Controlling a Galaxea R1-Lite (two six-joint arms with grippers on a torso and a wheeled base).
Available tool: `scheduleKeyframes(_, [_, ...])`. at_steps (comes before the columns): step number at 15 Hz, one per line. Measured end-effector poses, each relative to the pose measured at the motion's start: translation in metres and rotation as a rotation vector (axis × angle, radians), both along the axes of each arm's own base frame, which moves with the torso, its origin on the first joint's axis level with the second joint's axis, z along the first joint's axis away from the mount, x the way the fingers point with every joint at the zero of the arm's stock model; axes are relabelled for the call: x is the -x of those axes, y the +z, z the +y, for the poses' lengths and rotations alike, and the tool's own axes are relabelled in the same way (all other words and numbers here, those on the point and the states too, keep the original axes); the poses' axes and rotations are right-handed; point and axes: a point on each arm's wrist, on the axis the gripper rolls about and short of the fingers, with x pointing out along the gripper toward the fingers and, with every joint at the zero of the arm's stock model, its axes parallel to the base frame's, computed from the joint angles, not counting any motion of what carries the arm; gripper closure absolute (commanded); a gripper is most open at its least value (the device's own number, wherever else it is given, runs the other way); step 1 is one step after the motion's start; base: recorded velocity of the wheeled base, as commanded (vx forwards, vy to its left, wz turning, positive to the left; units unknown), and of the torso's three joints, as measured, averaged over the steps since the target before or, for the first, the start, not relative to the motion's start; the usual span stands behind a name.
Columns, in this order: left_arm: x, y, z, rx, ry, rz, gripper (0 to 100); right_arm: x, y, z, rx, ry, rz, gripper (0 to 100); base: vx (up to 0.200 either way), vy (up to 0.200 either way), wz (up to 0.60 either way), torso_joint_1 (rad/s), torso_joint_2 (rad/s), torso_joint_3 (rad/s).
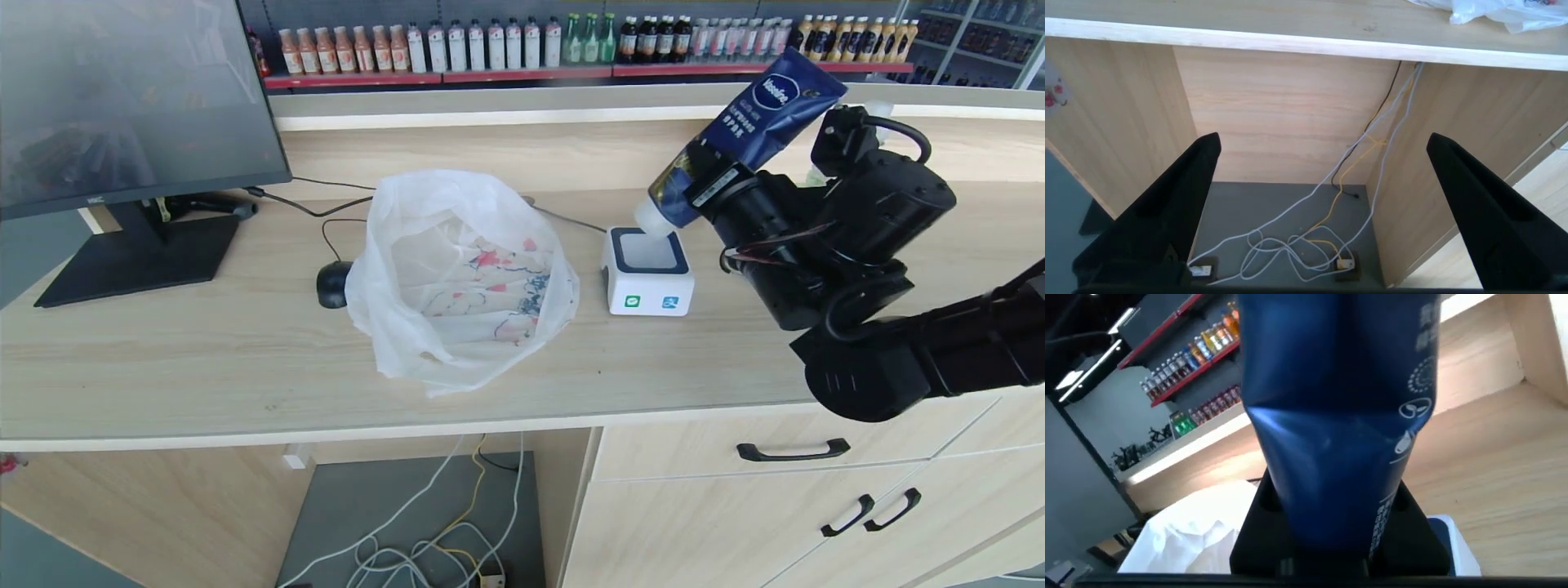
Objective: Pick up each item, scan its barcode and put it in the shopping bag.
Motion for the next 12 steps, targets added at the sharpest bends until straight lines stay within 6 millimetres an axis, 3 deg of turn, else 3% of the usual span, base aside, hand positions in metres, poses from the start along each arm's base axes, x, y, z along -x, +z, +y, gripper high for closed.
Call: scheduleKeyframes(12, [0.0,0.0,0.0,0.0,0.001,0.0,0,-0.023,0.025,0.023,-0.323,0.183,0.27,100,0.0,0.0,0.0,0.0,0.0,0.0])
